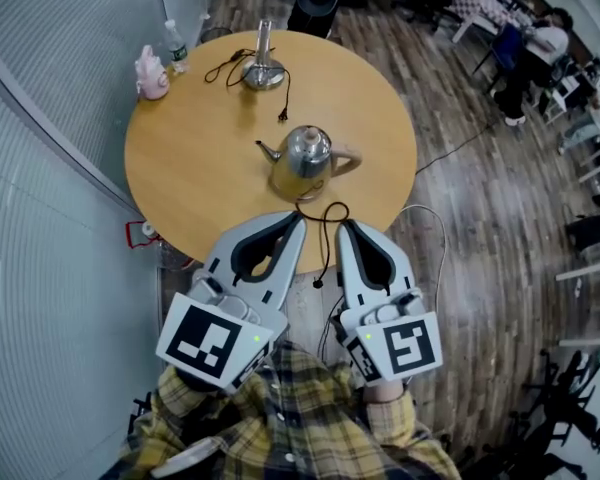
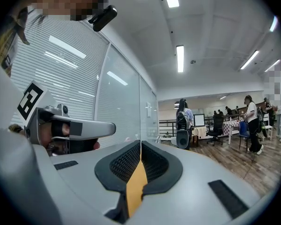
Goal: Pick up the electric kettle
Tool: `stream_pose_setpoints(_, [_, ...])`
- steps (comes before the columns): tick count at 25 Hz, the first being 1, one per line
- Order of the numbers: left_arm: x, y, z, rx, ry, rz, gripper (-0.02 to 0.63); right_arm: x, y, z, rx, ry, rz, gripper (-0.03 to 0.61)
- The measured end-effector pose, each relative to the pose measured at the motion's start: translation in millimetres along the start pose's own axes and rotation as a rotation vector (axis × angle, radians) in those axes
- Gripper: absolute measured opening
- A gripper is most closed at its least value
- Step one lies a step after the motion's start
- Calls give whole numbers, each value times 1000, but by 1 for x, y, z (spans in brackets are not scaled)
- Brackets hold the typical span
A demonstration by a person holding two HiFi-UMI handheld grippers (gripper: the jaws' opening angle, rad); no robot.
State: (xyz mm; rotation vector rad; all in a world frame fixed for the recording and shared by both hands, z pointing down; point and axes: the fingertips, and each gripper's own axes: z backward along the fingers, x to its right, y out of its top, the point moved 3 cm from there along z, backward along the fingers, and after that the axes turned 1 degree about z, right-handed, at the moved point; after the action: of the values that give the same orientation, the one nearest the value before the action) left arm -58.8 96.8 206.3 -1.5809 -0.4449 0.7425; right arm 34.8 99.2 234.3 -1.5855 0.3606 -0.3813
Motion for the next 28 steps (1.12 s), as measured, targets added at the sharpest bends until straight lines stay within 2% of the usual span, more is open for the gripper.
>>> stream_pose_setpoints(10, [-26,-3,-15,-29,-43,22,2,13,-6,-22,-27,-76,-11,34])
stream_pose_setpoints(16, [-44,-9,-33,-24,-43,21,2,28,-19,-40,-44,-92,-14,34])
stream_pose_setpoints(23, [-64,-7,-66,-24,-1,40,2,55,-17,-72,-45,-58,-9,34])
stream_pose_setpoints(28, [-72,1,-101,-15,50,43,2,85,-11,-99,-53,-2,-6,34])
